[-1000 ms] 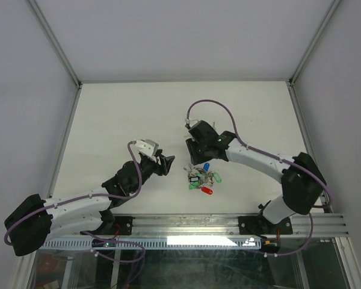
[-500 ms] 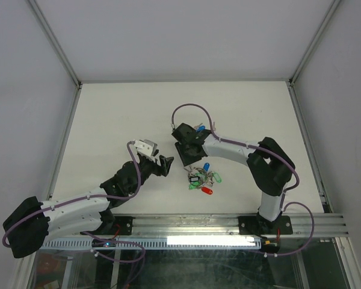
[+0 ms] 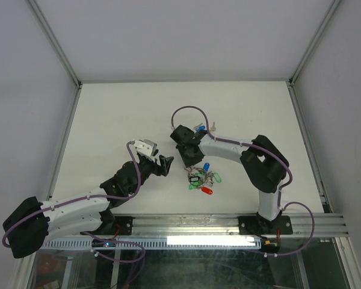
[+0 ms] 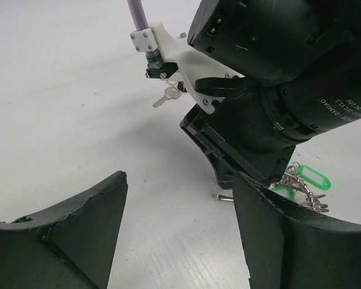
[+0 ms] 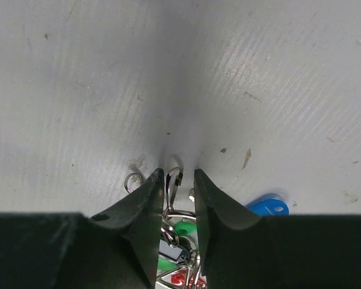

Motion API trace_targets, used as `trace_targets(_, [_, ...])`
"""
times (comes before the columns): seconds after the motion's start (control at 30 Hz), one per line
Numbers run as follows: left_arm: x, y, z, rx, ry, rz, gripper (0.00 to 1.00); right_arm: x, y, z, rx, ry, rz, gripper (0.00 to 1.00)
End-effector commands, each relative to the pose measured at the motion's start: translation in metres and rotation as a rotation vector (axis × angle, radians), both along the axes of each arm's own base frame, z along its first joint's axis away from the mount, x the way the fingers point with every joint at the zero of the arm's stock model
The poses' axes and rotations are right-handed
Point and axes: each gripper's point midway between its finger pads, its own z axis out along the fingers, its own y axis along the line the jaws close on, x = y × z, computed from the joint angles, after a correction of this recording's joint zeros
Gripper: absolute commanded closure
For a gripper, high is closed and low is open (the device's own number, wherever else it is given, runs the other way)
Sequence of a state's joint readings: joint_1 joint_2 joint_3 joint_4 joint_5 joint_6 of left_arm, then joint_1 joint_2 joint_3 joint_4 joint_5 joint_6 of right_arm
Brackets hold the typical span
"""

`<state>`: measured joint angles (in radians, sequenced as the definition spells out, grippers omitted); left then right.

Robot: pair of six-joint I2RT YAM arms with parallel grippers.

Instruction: Put the keys on the keyring

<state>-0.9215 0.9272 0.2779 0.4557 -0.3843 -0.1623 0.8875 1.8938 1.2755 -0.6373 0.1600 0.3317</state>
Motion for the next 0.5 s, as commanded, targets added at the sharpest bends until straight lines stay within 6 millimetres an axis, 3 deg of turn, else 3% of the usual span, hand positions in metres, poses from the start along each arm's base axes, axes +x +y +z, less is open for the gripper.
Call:
trace_targets(0.0, [0.004, -0.001, 0.022, -0.043, -0.054, 0.002, 0.31, 0.007, 0.008, 0.006, 0.001, -0.026, -0.002, 0.74])
trace_targets(0.17, [0.003, -0.002, 0.024, -0.046, -0.057, -0.004, 0.31, 0.005, 0.010, 0.005, 0.014, -0.017, 0.004, 1.00])
trace_targets(0.33, [0.002, -0.002, 0.028, -0.056, -0.068, -0.012, 0.31, 0.011, 0.009, 0.026, 0.076, -0.085, -0.014, 1.00])
trace_targets(0.47, [-0.001, -0.005, 0.037, -0.086, -0.095, -0.037, 0.31, 0.022, 0.015, 0.064, 0.240, -0.196, -0.021, 1.00])
